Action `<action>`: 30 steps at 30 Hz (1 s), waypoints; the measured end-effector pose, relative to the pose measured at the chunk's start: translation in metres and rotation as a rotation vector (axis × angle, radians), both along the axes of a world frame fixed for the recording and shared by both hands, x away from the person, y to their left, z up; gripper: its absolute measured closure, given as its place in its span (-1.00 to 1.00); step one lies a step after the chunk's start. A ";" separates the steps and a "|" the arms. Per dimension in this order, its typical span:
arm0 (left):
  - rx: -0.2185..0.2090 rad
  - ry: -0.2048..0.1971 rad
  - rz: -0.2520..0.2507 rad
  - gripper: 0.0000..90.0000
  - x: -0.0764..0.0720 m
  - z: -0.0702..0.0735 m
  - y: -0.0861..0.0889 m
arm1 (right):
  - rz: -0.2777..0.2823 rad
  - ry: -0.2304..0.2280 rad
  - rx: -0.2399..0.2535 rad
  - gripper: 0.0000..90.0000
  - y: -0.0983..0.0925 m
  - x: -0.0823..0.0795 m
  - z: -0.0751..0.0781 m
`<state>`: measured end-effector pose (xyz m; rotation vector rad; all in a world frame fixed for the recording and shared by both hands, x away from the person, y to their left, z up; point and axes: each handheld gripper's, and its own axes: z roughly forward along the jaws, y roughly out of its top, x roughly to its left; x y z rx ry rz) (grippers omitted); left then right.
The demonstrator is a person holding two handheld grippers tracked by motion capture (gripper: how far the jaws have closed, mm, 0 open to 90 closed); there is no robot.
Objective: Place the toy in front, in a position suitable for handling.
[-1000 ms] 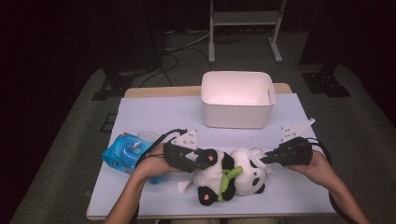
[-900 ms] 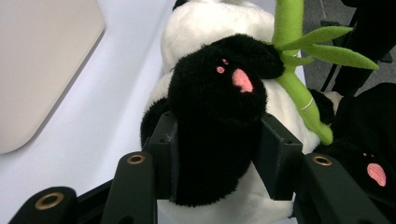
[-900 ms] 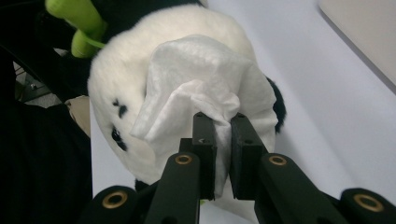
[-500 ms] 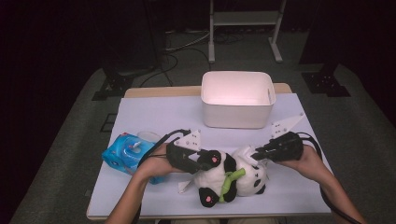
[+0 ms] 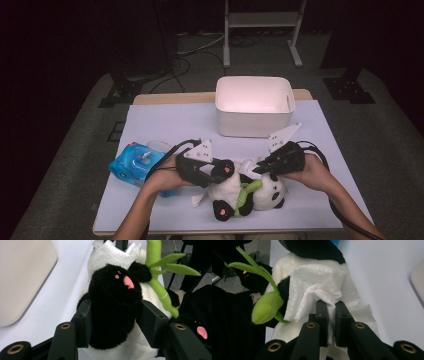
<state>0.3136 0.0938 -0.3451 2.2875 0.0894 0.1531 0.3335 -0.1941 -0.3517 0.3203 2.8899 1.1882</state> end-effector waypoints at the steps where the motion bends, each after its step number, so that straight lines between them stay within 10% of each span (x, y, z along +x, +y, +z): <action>1: 0.004 -0.002 0.000 -0.01 0.000 0.001 0.000 | -0.002 -0.002 -0.002 0.84 -0.001 0.000 0.000; 9: 0.030 0.016 0.019 -0.17 0.002 -0.003 -0.007 | -0.022 0.013 0.004 0.84 -0.013 -0.005 -0.002; 14: 0.013 0.026 -0.003 0.15 0.002 0.000 -0.011 | -0.021 0.004 0.005 0.84 -0.015 -0.008 0.004; 30: 0.002 0.008 -0.025 0.20 -0.001 0.010 -0.023 | 0.035 -0.024 0.063 0.84 0.015 -0.005 0.025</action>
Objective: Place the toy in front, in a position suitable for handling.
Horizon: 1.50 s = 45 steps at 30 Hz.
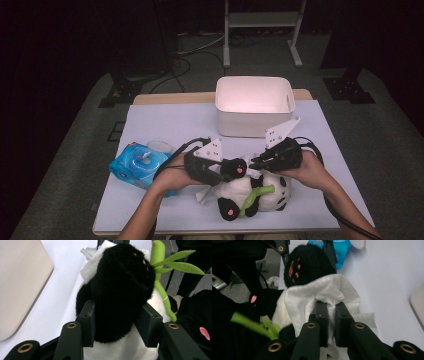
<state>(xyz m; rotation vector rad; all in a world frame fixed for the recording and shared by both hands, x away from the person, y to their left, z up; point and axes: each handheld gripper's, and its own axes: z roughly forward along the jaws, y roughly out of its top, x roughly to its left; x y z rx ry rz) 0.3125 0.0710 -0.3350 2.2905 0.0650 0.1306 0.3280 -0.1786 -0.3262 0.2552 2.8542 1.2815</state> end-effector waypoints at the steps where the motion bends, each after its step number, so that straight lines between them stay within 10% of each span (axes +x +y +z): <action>1: 0.001 0.005 0.004 0.20 0.001 0.000 0.000 | -0.002 -0.003 -0.003 0.84 0.002 0.000 0.000; 28: 0.008 0.032 0.067 0.23 0.010 -0.006 0.008 | -0.005 -0.024 -0.021 0.84 0.000 0.000 0.004; 45: -0.007 0.063 0.126 0.24 0.017 -0.023 0.023 | -0.109 0.008 -0.013 0.83 -0.056 -0.016 -0.017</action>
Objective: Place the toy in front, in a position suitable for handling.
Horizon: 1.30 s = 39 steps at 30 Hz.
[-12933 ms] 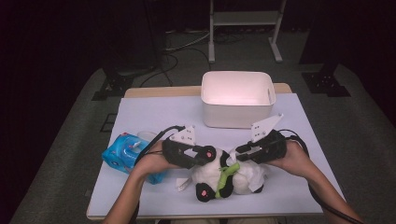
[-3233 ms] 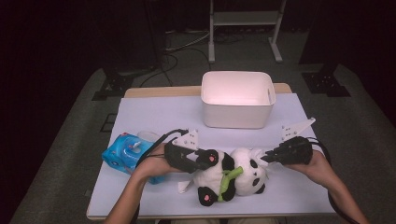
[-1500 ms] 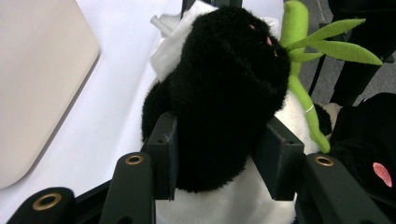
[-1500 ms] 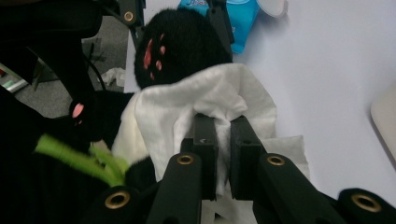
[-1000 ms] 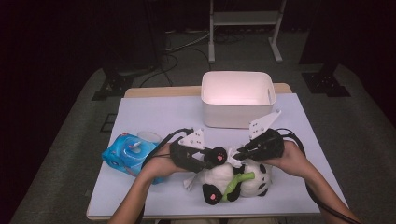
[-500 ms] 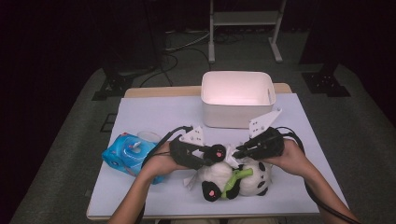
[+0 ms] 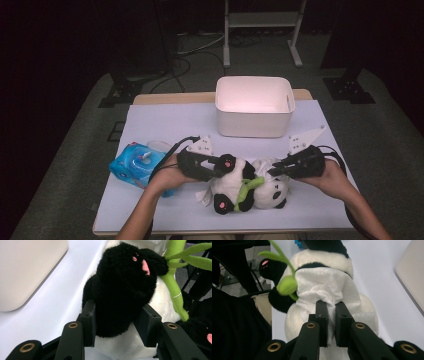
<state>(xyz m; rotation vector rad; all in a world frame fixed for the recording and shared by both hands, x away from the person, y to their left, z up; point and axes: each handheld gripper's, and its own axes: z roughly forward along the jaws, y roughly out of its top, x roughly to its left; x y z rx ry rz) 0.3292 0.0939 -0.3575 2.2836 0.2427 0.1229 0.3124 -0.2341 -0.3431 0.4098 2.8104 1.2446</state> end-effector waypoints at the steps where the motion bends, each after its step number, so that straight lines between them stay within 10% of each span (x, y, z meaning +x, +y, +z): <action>1: 0.000 0.001 0.002 0.24 0.000 0.000 0.000 | -0.002 -0.005 0.001 0.83 -0.003 -0.002 -0.001; 13: 0.016 -0.016 0.038 0.21 0.004 -0.001 -0.001 | -0.004 0.008 0.012 0.83 -0.009 -0.018 -0.012; 23: 0.020 -0.044 0.096 0.14 0.004 0.005 0.012 | -0.034 0.035 0.049 0.83 -0.007 0.007 -0.017; 32: 0.012 -0.056 0.064 0.14 -0.001 0.011 0.009 | -0.087 0.032 0.063 0.82 -0.004 0.031 -0.017; 39: 0.049 -0.053 0.039 0.15 0.000 0.002 -0.009 | -0.030 -0.007 0.058 0.81 0.009 0.017 -0.009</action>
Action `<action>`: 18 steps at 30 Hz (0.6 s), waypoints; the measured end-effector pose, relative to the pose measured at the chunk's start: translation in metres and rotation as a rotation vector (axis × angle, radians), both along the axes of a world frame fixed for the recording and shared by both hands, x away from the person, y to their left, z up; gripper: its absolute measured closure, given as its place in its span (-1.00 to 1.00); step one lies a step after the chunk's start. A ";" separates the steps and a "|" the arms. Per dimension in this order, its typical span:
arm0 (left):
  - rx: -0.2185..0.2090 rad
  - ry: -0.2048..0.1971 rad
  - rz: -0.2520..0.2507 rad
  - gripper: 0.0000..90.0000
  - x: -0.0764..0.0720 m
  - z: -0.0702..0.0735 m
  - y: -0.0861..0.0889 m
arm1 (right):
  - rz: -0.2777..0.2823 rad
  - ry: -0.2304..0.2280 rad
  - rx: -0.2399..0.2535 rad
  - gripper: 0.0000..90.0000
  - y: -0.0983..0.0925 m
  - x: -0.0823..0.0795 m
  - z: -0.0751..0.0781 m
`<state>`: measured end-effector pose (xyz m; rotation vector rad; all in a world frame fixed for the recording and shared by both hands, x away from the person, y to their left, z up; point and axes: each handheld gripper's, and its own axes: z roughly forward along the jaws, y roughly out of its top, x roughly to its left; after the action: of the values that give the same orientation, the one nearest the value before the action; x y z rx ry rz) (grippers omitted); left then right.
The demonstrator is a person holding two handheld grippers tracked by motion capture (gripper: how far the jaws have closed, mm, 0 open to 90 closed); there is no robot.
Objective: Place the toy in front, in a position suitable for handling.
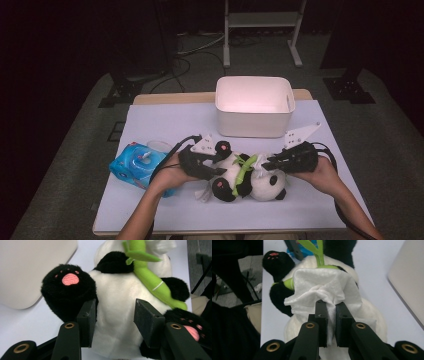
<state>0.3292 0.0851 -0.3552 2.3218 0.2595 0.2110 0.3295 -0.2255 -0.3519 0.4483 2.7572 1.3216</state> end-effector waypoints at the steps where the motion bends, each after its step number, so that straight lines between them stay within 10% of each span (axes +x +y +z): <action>1: 0.000 -0.001 0.000 0.15 0.000 0.000 -0.001 | 0.006 -0.008 -0.011 0.81 0.000 -0.003 0.001; 18: 0.009 0.006 0.005 0.15 0.002 -0.003 -0.003 | -0.106 0.069 0.047 0.81 -0.062 -0.024 -0.042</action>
<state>0.3314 0.0823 -0.3583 2.3310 0.2677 0.2085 0.3060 -0.2876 -0.3943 0.6457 2.7187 1.3740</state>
